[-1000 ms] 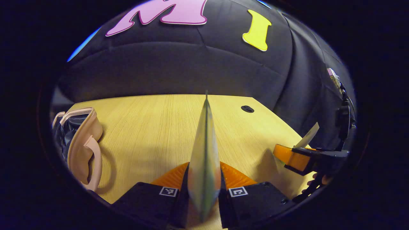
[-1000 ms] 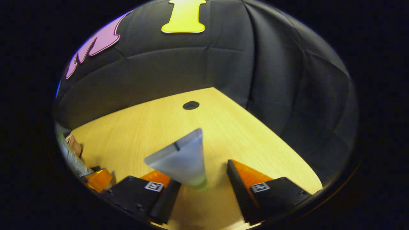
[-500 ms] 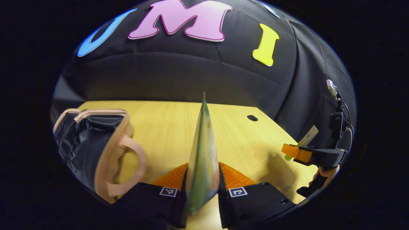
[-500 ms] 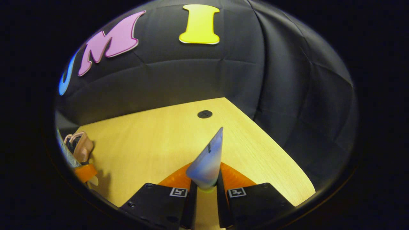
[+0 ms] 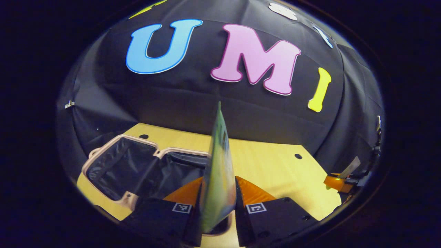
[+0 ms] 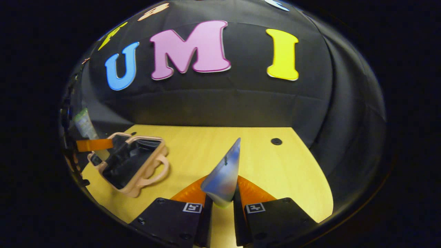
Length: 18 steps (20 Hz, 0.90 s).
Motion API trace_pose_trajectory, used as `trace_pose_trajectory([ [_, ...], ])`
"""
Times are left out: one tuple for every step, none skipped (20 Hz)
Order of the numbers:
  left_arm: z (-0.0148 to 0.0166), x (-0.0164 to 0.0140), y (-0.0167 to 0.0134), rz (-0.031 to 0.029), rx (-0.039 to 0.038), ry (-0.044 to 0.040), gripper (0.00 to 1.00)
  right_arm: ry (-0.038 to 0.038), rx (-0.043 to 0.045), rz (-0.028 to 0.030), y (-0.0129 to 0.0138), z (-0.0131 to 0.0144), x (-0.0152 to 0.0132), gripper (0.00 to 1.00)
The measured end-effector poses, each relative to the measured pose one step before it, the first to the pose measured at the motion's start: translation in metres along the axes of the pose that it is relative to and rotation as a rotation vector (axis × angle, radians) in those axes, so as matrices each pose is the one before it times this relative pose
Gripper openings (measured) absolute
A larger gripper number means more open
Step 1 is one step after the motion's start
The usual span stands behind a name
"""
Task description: First open the suitcase, pack the skin care products into it, and then close the suitcase.
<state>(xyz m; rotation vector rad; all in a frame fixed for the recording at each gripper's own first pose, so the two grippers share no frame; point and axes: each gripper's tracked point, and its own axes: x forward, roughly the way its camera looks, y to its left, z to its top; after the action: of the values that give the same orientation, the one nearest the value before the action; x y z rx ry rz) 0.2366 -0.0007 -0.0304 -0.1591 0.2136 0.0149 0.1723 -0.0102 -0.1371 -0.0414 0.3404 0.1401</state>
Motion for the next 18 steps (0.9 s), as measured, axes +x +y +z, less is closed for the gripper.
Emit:
trace_pose_trajectory([
  [-0.00737, 0.00574, 0.01945, 0.00681, 0.02104, 0.05073, 0.43, 0.00458, 0.00895, 0.03531, 0.01873, 0.00355, -0.00360, 0.30],
  [-0.01132, 0.01168, 0.01646, -0.00322, 0.02299, 0.06927, 0.43, 0.00367, -0.00290, 0.02450, 0.01211, 0.00165, -0.00174, 0.31],
  [-0.01405, 0.00796, 0.01262, -0.00222, 0.01843, 0.08202, 0.39, 0.00172, -0.00632, 0.02374, 0.01193, 0.00140, -0.00137, 0.30],
  [-0.01284, 0.01618, 0.00981, -0.00643, 0.01424, 0.07640, 0.46, 0.00517, -0.00161, 0.02427, 0.01245, 0.00131, -0.00081, 0.30],
  [-0.00707, 0.01412, 0.00775, -0.00308, 0.00280, 0.05553, 0.46, 0.00624, -0.00658, 0.02337, 0.01058, 0.00005, 0.00041, 0.31],
  [-0.00605, 0.01358, 0.00593, 0.00384, -0.00265, 0.05603, 0.46, 0.00834, -0.00491, 0.02114, 0.00656, -0.00104, -0.00088, 0.30],
  [-0.00544, 0.01108, 0.00057, -0.00085, -0.00154, 0.05141, 0.46, 0.00406, -0.00490, 0.01685, 0.00497, 0.00096, 0.00012, 0.30],
  [-0.00592, 0.00963, -0.00063, 0.00131, 0.00437, 0.05523, 0.43, 0.00261, -0.00165, 0.01770, 0.00540, 0.00065, -0.00058, 0.30],
  [-0.00723, 0.00950, -0.00094, 0.00297, 0.00684, 0.05458, 0.43, -0.00362, 0.00347, 0.02286, 0.00615, 0.00170, 0.00074, 0.30],
  [-0.01012, 0.01533, 0.00294, 0.02216, 0.00388, 0.07377, 0.46, 0.00442, 0.00261, 0.04069, 0.01152, 0.00259, 0.00334, 0.30],
  [-0.00263, 0.00537, 0.00043, 0.01640, -0.00298, 0.02498, 0.47, 0.00303, 0.00005, 0.02409, 0.00720, 0.00292, 0.00066, 0.30],
  [-0.00087, 0.00363, -0.00125, 0.01212, -0.00793, 0.01298, 0.43, -0.00025, -0.00381, 0.01783, 0.00704, 0.00326, -0.00027, 0.30],
  [-0.00179, 0.00401, -0.00082, 0.00657, -0.01239, 0.02108, 0.43, 0.00394, -0.01063, 0.01581, 0.00663, 0.00193, 0.00114, 0.30],
  [-0.00428, -0.00066, 0.00177, 0.00662, -0.00377, 0.02963, 0.46, 0.00872, -0.01188, 0.01120, 0.00551, 0.00000, 0.00227, 0.30],
  [0.00557, -0.00190, -0.00081, 0.00066, 0.01061, -0.01475, 0.46, 0.01087, -0.00775, 0.01154, 0.00684, -0.00014, 0.00259, 0.30],
  [0.00252, 0.00085, 0.00069, -0.00096, 0.01760, -0.01030, 0.47, 0.00738, -0.00546, 0.00602, 0.00589, 0.00033, 0.00416, 0.30],
  [0.00196, -0.00140, 0.00218, 0.00407, 0.00834, -0.01053, 0.47, 0.00383, -0.00828, -0.00252, 0.00602, 0.00311, 0.00516, 0.30],
  [0.00322, -0.00393, 0.00221, -0.00216, 0.00222, -0.02886, 0.48, -0.00149, -0.00575, -0.01004, 0.00300, 0.00415, 0.00476, 0.30],
])
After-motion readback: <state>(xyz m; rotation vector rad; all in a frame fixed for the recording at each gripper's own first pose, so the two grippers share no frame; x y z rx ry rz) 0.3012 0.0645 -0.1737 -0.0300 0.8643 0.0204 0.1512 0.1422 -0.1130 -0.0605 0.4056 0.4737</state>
